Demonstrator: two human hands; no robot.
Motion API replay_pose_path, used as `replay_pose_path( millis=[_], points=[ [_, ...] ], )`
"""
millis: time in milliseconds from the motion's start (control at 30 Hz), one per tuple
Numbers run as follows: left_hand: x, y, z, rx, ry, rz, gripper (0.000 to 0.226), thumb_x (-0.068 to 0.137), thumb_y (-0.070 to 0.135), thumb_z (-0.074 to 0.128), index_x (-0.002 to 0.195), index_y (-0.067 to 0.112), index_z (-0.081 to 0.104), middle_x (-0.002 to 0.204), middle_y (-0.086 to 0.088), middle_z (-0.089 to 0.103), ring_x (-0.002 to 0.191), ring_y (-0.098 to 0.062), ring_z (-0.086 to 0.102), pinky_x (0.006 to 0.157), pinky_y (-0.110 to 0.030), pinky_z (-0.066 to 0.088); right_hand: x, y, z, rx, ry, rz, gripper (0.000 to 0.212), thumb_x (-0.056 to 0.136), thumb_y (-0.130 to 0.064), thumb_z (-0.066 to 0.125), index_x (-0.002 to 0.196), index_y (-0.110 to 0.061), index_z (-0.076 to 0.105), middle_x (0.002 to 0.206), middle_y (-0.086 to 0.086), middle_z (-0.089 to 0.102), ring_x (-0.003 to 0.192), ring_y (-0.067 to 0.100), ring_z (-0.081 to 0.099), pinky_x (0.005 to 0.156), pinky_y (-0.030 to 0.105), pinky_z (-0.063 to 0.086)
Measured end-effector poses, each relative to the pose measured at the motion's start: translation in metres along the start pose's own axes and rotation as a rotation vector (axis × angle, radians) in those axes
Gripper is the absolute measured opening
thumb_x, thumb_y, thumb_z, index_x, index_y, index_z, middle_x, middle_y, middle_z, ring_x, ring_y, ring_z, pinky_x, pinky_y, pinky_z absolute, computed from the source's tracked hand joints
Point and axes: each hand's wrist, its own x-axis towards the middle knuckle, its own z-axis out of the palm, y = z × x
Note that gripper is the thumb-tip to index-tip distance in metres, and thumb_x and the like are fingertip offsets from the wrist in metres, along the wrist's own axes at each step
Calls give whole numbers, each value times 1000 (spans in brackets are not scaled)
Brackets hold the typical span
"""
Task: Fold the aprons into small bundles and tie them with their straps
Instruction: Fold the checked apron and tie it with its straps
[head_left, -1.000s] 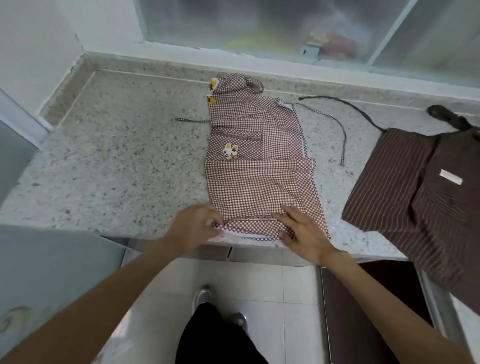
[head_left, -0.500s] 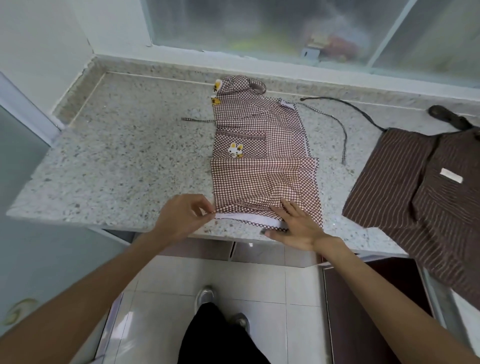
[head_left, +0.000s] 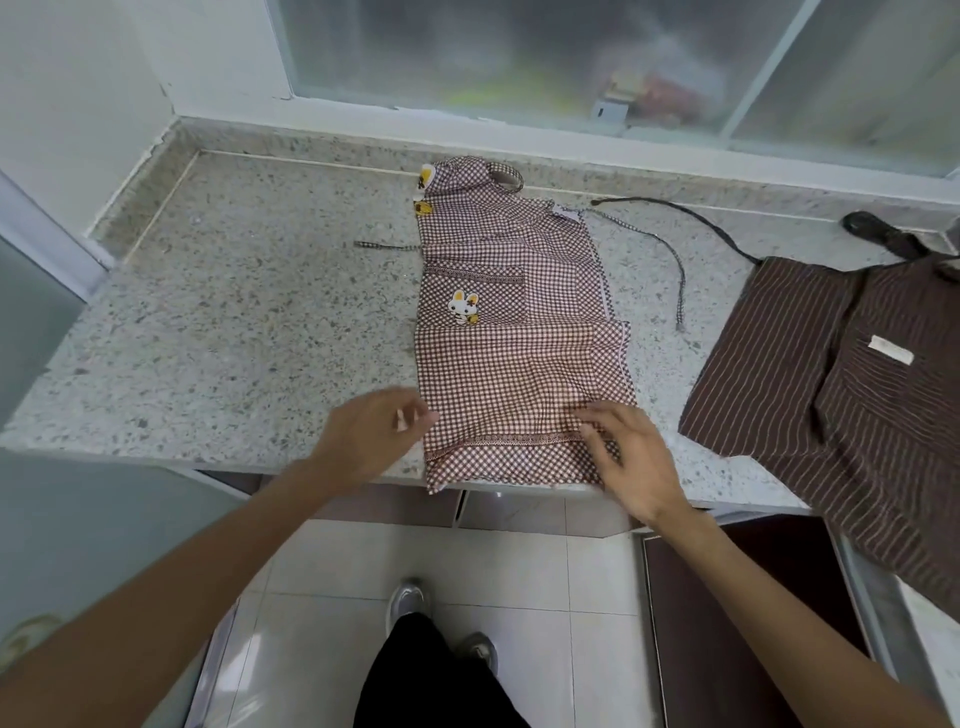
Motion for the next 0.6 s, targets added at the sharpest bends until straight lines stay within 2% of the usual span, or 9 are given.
replay_pose_path(
  millis=[67,133,167,233,300,400,467,533,600],
  points=[
    [18,-5,4,172,-200,29,53,91,49,47,138,25,40,146,1,36,135,-20,32,105,-39,35,-1,9,-2,-93,-109,12,42,97,-37,41,136,-22,49,140,0,45,128,19,38,110,41,32],
    [30,-5,9,287,-414,44,81,87,58,48,150,26,9,158,1,3,145,-21,4,116,-45,12,-6,17,-2,-203,-283,-22,38,97,-31,45,134,-25,50,138,-1,45,125,18,39,107,38,33],
    [32,-6,9,339,-473,68,91,81,66,50,150,27,6,158,1,0,145,-21,2,116,-45,7,-7,18,-5,-217,-310,-33,32,97,-31,46,125,-25,58,129,-2,51,118,17,44,102,37,37],
    [36,-8,3,377,-483,117,107,58,87,45,146,28,26,155,1,19,141,-21,19,114,-43,11,-6,14,-19,-198,-303,-22,27,96,-36,45,106,-26,68,110,-6,61,106,16,52,94,34,41],
    [41,-6,-4,373,-378,137,105,47,94,34,131,33,48,143,5,40,131,-18,36,111,-40,19,3,9,-23,-143,-229,3,28,96,-38,45,111,-26,65,113,-6,61,109,16,52,94,32,40],
    [57,-4,2,378,-271,107,78,83,68,42,146,24,27,154,0,21,140,-20,22,112,-42,19,25,-5,-9,-171,-282,6,47,97,-39,42,143,-26,38,149,2,34,135,22,31,111,36,25],
    [63,-1,11,387,-350,94,80,87,65,36,150,23,11,158,0,6,143,-20,11,114,-44,17,34,-14,5,-280,-386,30,54,96,-42,40,146,-25,29,152,3,25,138,25,25,113,39,25],
    [66,0,13,364,-365,103,80,80,73,33,145,25,29,153,-2,24,137,-20,26,111,-40,24,37,-18,6,-315,-346,44,43,94,-43,44,132,-23,49,135,5,45,123,24,41,101,36,38],
    [72,2,9,300,-248,107,64,82,66,42,132,27,49,140,2,43,127,-18,40,105,-36,31,40,-21,2,-278,-279,65,35,94,-44,44,116,-23,61,120,2,55,114,23,49,93,34,41]
  ],
)
